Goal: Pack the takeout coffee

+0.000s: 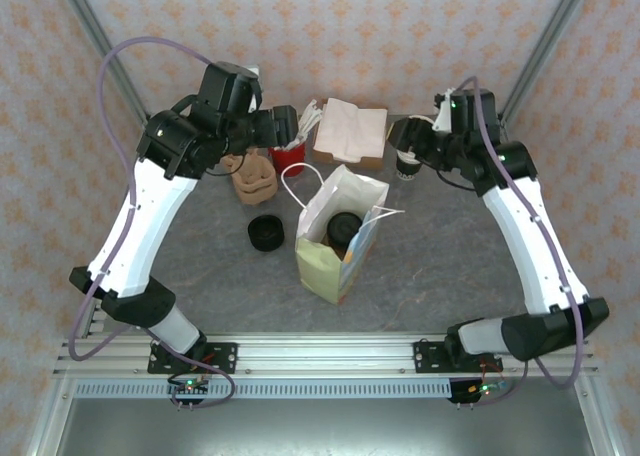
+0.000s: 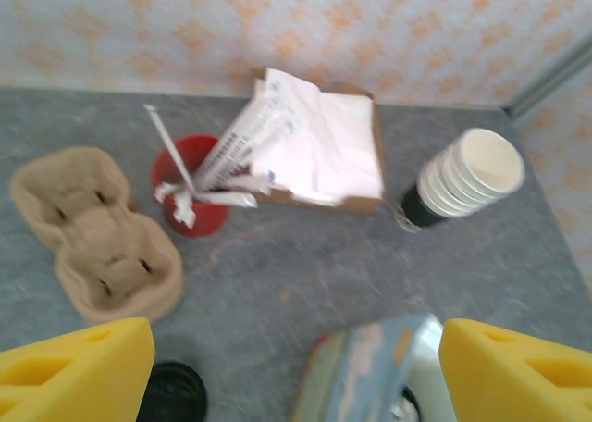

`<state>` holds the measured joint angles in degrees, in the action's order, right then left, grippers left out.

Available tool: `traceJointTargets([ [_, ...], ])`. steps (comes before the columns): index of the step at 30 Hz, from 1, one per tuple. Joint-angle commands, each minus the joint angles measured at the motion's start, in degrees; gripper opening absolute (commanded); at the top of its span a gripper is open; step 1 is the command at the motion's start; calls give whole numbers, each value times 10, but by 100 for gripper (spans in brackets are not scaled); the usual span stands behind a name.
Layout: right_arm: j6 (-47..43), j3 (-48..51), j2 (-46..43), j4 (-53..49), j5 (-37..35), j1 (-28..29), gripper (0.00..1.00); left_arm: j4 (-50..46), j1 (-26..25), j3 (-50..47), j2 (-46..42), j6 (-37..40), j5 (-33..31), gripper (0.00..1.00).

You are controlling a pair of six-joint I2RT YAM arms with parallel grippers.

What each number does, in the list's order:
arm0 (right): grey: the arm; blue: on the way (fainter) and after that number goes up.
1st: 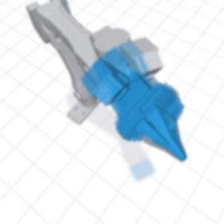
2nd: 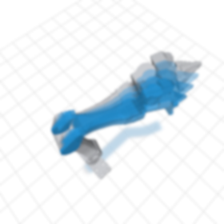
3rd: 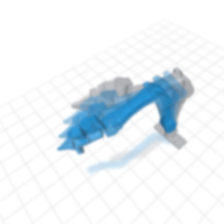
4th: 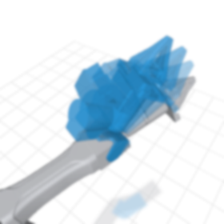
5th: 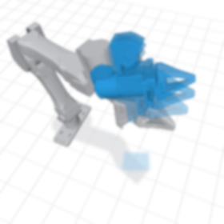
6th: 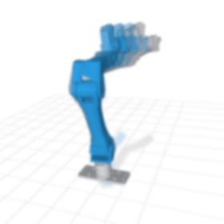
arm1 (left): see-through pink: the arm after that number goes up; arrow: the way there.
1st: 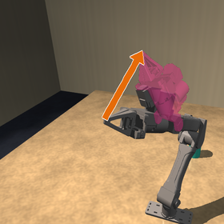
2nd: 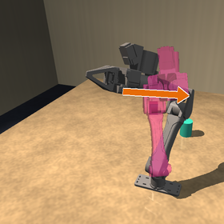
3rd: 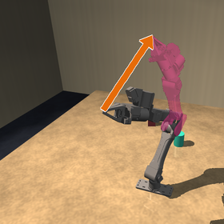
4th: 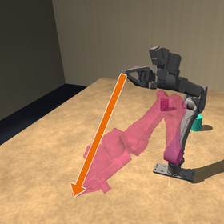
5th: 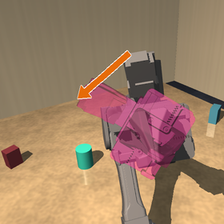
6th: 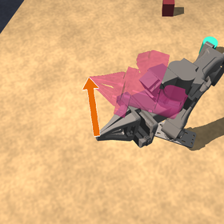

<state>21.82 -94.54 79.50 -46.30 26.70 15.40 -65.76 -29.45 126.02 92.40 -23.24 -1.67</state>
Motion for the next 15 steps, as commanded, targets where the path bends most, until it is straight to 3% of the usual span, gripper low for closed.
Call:
traceJointTargets([
  [1,-22,-53,56,12,-20,13,62,82,21,-42,22,51,-67,81],
  [10,-32,-207,189,-12,-75,60,62,182,123,-112,94,36,-24,80],
  [15,-10,-256,222,-1,-94,64,63,149,155,-15,202,20,18,79],
])
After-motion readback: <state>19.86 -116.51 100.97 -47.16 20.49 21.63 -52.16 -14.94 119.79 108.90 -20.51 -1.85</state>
